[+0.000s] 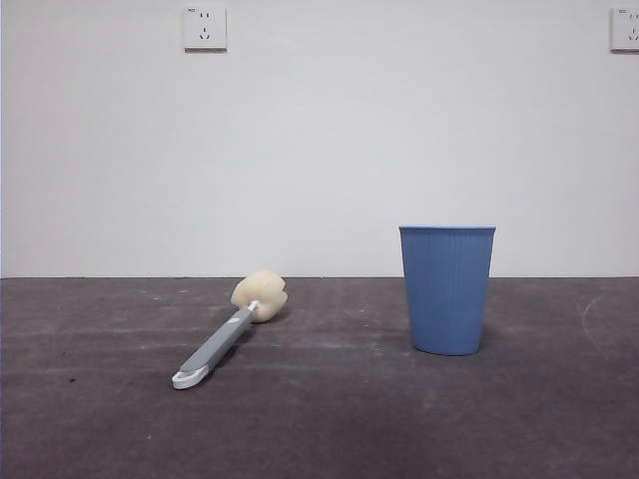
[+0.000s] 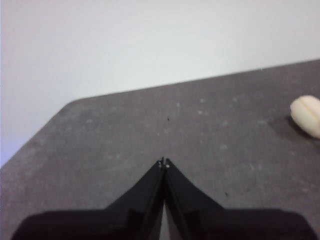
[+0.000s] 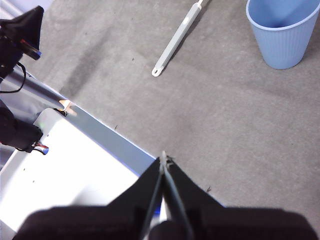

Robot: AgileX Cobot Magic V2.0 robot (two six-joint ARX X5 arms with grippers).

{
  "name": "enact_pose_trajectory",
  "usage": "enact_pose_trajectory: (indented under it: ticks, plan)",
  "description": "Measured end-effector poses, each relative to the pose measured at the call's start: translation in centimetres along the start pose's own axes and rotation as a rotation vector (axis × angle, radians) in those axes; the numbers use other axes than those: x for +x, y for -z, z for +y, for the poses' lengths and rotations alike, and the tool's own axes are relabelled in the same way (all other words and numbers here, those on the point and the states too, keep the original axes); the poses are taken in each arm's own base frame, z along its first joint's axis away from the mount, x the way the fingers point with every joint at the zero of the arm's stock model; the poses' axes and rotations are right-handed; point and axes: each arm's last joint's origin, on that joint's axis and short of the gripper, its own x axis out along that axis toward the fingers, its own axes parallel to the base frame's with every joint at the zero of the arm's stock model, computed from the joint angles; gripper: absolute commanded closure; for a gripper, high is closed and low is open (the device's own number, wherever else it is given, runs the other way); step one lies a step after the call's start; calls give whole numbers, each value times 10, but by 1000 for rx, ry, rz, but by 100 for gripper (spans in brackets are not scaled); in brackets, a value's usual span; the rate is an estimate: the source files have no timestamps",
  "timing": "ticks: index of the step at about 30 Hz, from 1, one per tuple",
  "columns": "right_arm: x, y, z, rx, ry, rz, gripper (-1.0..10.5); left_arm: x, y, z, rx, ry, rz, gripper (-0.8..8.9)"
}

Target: Pick up the cup brush,pick up the cup,insert the brush into the cup,clean the cup,put the cup brush back,put the cup back to the fixed position on the table

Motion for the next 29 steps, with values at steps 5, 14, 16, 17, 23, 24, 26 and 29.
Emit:
enact_pose_trajectory:
  ticks: [5, 14, 16, 17, 23, 24, 26, 29]
  plan:
    - [0, 0, 0, 0, 0, 0, 944, -1, 11, -2, -14, 18, 111, 817]
    - [0, 0, 0, 0, 0, 0, 944, -1, 10, -2, -84, 47, 107, 817]
    - [0, 0, 0, 0, 0, 0, 944, -1, 10, -2, -89, 46, 107, 817]
    - [0, 0, 0, 0, 0, 0, 944, -1, 10, -2, -90, 46, 107, 817]
    - [0, 0, 0, 0, 0, 0, 944, -1, 10, -2, -91, 46, 107, 817]
    - [0, 0, 0, 0, 0, 0, 944, -1, 10, -2, -91, 46, 107, 817]
    - [0, 0, 0, 0, 0, 0, 945, -1, 10, -2, -91, 46, 107, 817]
    - [0, 0, 0, 0, -1, 0, 944, -1, 10, -2, -91, 46, 107, 817]
